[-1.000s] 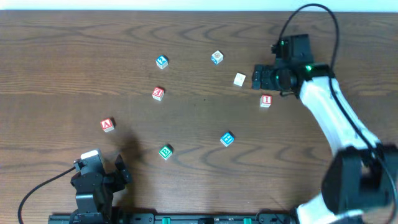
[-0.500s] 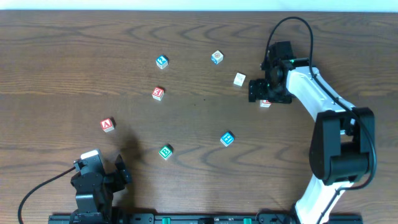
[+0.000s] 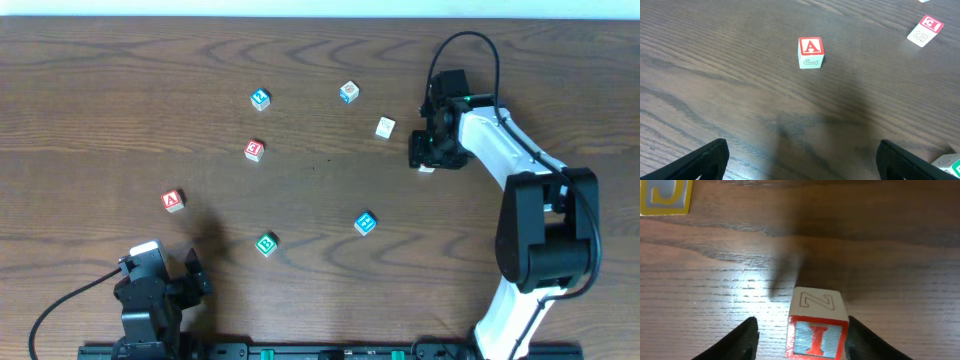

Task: Spell out Ai2
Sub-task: 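Lower the right gripper and grasp the red I block, then carry the red I block left and place it at center, then open the right gripper and move it to the blue 2 block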

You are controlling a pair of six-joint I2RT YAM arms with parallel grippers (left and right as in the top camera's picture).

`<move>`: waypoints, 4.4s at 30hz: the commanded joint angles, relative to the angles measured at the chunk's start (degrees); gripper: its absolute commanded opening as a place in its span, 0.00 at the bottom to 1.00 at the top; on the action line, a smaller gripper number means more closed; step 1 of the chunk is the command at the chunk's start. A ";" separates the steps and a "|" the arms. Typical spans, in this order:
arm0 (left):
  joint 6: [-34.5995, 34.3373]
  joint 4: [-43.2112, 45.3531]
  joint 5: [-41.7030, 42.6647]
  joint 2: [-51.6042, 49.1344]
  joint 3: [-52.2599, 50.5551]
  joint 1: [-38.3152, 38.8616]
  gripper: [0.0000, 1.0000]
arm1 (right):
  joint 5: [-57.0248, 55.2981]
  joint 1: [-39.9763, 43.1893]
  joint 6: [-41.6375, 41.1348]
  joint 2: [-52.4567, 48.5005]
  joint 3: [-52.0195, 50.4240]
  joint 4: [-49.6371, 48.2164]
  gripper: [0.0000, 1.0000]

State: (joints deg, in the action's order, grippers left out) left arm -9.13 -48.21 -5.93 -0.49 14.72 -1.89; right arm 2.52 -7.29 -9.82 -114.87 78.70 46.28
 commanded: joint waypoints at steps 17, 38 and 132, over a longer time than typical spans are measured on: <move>0.57 -3.39 0.24 0.28 -0.74 -0.33 0.95 | -1.01 0.57 0.26 -2.62 0.98 -0.57 0.29; 0.57 -3.41 0.24 0.28 -0.74 -0.35 0.95 | 5.38 -2.71 -1.05 -2.97 18.60 8.52 0.01; 0.57 -3.39 0.24 0.28 -0.74 -0.33 0.95 | -3.54 -25.44 -25.29 -16.70 27.02 5.60 0.61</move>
State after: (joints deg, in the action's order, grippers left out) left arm -9.13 -48.21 -5.93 -0.47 14.72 -1.89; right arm -0.45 -32.18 -37.76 -130.87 104.05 51.81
